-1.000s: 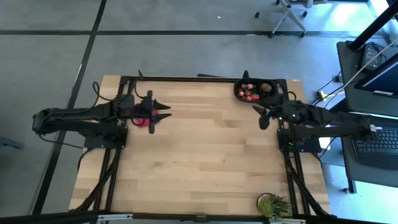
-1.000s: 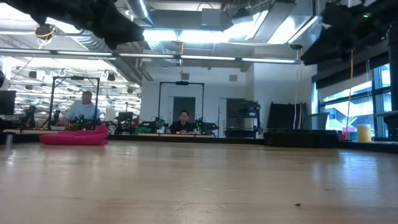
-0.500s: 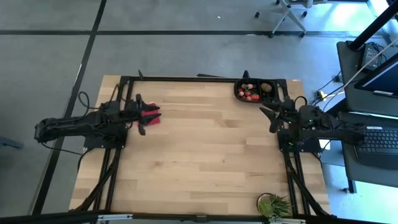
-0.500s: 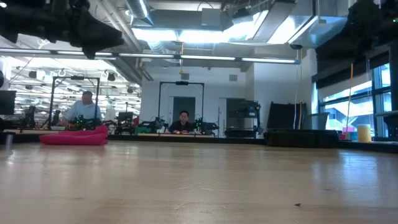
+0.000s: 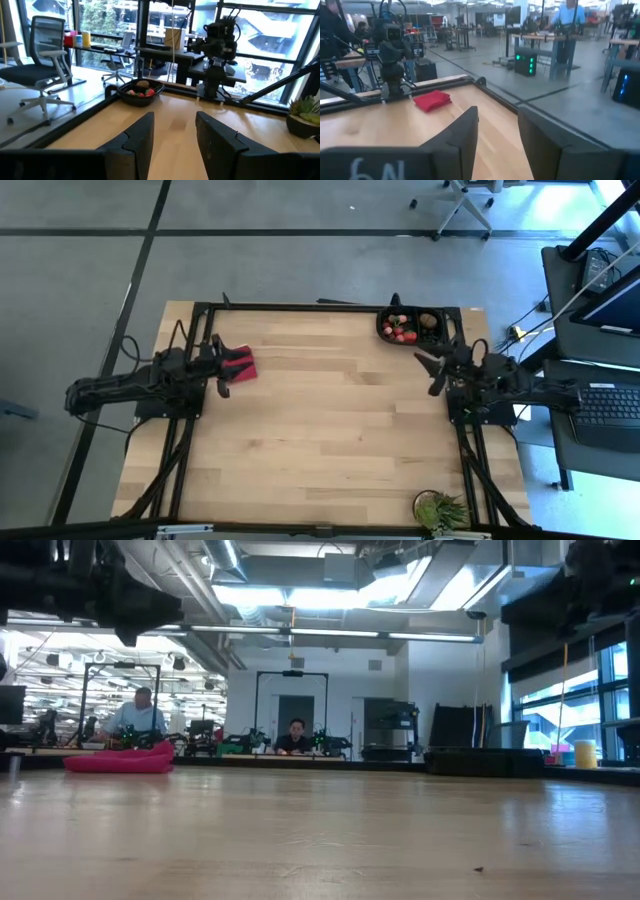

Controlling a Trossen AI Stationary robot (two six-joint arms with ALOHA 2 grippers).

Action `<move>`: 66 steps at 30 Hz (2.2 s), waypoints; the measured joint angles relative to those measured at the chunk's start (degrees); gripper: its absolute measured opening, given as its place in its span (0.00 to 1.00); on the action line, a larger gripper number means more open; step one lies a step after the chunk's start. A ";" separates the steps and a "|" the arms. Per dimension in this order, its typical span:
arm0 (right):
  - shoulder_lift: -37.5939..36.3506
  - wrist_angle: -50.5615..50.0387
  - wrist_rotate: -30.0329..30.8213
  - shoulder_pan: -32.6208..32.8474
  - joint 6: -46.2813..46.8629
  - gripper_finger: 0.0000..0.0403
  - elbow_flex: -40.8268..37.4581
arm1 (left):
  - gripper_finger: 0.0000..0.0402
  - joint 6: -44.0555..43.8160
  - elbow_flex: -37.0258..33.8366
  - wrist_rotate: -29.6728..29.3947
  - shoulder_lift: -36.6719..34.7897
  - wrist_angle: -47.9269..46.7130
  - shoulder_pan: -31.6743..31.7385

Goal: Pick and placing Produce into tupperware
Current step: Return to Home Position

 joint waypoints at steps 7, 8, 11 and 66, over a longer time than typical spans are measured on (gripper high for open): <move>0.02 7.86 -0.04 -0.01 -1.27 0.35 -6.04 | 0.34 -0.57 -3.79 0.02 -4.68 -0.03 0.00; 0.02 7.94 -0.04 0.01 -0.75 0.35 -6.38 | 0.34 -0.57 -4.23 0.02 -5.22 -0.01 0.00; 0.02 8.66 -0.53 0.01 0.52 0.35 -7.42 | 0.34 -0.55 -5.26 0.00 -6.63 -0.03 0.00; 0.07 16.03 11.45 -6.65 -7.35 0.35 -14.11 | 0.34 4.43 -8.24 0.04 -8.02 0.53 0.00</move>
